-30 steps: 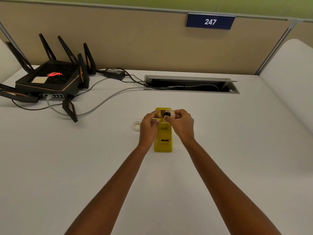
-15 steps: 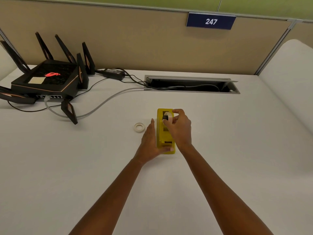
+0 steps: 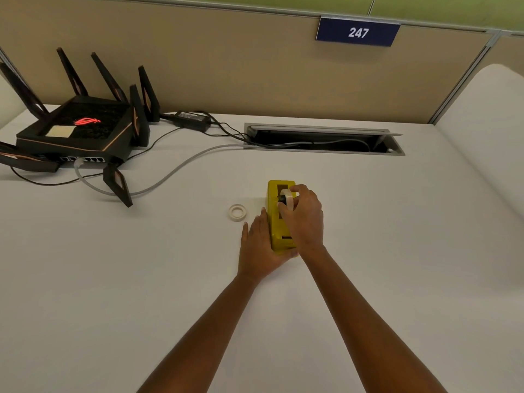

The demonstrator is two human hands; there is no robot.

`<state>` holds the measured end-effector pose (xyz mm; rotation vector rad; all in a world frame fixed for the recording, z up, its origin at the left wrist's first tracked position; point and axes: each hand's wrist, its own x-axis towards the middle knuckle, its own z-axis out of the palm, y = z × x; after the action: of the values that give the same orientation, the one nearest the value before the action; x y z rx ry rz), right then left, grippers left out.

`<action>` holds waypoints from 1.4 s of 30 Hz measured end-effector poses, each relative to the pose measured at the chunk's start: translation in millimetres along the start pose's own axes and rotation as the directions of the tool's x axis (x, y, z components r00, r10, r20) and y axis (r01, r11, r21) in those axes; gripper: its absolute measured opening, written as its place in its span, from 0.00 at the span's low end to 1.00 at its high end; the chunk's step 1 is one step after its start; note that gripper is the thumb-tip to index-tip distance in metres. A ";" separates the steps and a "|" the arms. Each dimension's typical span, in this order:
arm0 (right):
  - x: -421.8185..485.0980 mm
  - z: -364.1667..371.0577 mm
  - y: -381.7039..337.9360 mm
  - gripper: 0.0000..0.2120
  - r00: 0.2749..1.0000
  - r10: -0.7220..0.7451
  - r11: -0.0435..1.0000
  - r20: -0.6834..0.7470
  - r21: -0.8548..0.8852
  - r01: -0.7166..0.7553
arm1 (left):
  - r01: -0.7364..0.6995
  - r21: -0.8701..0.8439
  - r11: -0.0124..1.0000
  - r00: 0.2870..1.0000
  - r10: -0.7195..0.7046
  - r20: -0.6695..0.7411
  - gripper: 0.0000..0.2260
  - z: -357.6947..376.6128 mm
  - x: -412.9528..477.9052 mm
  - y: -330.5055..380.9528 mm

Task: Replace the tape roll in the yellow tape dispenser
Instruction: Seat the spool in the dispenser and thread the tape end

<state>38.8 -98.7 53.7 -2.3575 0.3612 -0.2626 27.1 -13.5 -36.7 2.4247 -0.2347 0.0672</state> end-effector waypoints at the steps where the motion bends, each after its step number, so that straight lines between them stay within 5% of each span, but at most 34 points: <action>1: -0.1 0.7 0.6 0.19 1.000 0.001 1.000 0.003 -0.008 -0.001 | -0.004 0.008 1.000 1.000 0.004 -0.012 0.58 0.0 -0.8 1.2; 24: 11.0 9.2 -1.3 0.17 0.999 0.019 1.000 -0.034 0.013 -0.018 | -0.019 0.073 0.997 1.000 0.020 -0.019 0.54 4.2 -3.4 0.6; 42: 14.3 7.6 0.1 0.18 0.997 0.006 0.997 0.075 -0.071 0.000 | -0.023 0.050 0.998 1.000 0.024 -0.013 0.55 3.4 -3.4 -0.4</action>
<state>54.4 -98.7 49.4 -2.4285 0.3430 -0.1614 23.8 -14.8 -39.9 2.4708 -0.2581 0.1009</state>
